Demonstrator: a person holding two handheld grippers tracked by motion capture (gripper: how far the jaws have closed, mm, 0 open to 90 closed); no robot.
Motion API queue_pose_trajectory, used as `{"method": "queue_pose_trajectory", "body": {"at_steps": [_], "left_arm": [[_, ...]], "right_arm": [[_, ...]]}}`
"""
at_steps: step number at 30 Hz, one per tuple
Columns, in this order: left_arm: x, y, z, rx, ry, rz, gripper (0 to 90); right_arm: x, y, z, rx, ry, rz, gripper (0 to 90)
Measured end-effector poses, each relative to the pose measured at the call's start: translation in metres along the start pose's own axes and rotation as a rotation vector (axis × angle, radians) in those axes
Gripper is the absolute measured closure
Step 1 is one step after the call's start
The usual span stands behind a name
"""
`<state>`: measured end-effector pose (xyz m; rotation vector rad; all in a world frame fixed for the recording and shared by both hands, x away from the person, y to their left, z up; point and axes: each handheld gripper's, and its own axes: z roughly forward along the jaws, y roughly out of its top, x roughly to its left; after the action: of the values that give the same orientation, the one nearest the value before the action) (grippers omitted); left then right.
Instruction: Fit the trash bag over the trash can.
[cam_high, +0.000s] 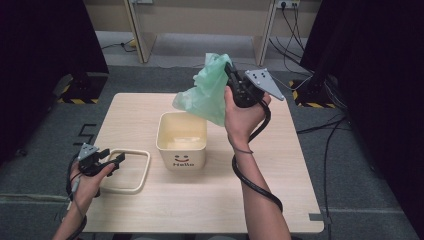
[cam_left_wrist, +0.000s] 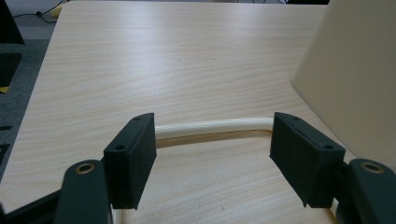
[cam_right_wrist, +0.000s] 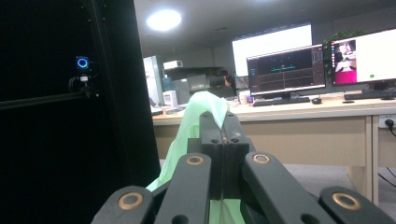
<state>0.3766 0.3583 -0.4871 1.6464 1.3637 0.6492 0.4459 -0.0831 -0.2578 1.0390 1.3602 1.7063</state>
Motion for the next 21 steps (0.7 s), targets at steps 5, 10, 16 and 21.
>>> {"method": "queue_pose_trajectory", "body": {"at_steps": [5, 10, 16, 21], "left_arm": [[0.0, 0.0, 0.0, 0.001, 0.001, 0.0, 30.7], [0.0, 0.0, 0.0, 0.002, 0.0, 0.0, 30.7], [0.0, 0.0, 0.0, 0.001, 0.001, -0.001, 30.7], [0.001, 0.0, 0.0, 0.002, 0.001, -0.001, 30.7]], "right_arm": [[0.002, 0.0, 0.001, 0.001, 0.004, -0.003, 90.0], [0.005, 0.001, 0.003, -0.001, 0.009, 0.001, 90.0], [0.009, 0.001, 0.004, 0.002, 0.017, 0.0, 90.0], [0.011, 0.001, 0.006, 0.0, 0.021, 0.002, 90.0]]}}
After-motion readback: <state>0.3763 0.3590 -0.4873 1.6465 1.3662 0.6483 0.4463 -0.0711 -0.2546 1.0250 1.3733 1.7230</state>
